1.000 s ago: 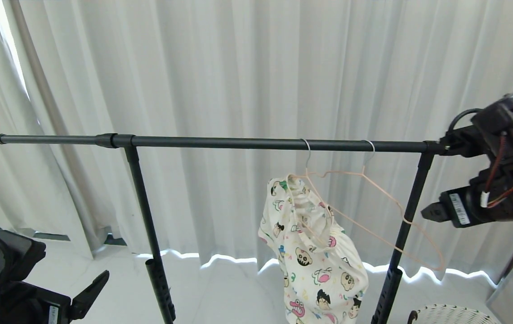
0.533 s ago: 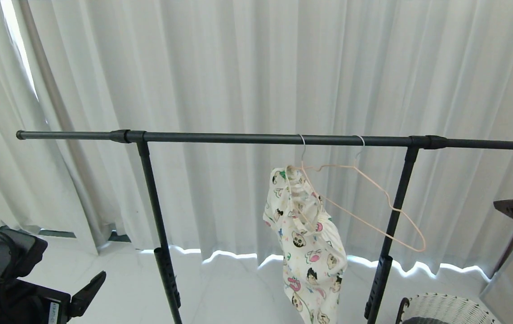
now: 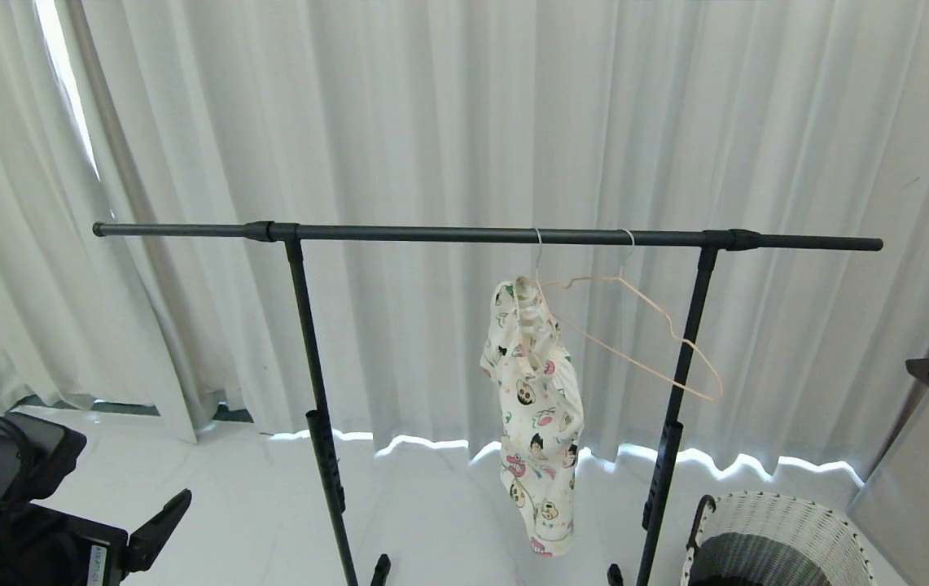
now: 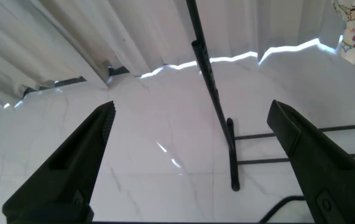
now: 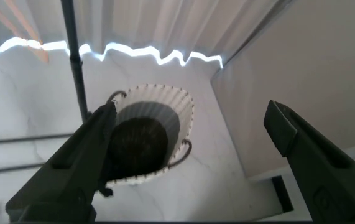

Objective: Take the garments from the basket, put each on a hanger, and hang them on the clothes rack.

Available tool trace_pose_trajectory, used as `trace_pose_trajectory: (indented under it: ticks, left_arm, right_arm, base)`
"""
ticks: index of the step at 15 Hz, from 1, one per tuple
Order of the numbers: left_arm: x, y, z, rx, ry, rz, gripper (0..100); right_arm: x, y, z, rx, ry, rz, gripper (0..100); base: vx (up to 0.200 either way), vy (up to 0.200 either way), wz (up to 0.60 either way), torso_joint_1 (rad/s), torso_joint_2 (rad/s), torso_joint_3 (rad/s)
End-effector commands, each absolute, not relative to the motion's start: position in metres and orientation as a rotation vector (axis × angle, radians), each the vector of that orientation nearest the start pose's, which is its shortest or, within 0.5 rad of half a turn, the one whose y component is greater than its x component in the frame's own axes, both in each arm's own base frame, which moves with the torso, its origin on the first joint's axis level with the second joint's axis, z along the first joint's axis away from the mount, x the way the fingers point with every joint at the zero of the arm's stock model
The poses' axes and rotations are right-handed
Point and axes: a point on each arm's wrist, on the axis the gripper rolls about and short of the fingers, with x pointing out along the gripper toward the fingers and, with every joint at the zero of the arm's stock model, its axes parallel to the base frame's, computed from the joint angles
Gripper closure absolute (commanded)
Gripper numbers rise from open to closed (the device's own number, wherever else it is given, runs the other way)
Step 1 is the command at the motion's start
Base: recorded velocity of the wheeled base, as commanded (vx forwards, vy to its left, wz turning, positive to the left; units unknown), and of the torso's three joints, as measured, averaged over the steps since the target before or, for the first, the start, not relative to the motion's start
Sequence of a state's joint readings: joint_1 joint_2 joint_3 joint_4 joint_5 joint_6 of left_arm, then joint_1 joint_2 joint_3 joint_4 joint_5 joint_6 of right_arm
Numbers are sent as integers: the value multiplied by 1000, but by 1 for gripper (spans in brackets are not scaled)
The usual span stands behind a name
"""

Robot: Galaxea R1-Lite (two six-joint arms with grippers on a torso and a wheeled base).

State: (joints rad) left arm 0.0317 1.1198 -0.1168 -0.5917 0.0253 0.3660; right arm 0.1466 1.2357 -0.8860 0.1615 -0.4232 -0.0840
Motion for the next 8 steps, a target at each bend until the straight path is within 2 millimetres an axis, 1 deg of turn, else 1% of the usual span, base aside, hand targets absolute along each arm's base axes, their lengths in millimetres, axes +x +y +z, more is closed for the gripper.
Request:
trace_pose_trajectory:
  ticks: [1,3,6,8]
  left_arm:
    - [119,4,124,362,405,-17,0]
    - [116,5,124,358,393,-10,0]
    - [105,9,117,323,409,41,0]
    - [101,11,117,319,399,60,0]
  right_arm:
    - [180,17,239,-233,527,-248,0]
    - [179,17,237,-233,533,-248,0]
    - [182,18,238,-223,503,-249,0]
    - [182,18,237,-233,507,-246,0]
  base:
    - [0,0,0,0,0,0]
    - [0,0,0,0,0,0]
    - [0,0,0,0,0,0]
    - [0,0,0,-23,38,25]
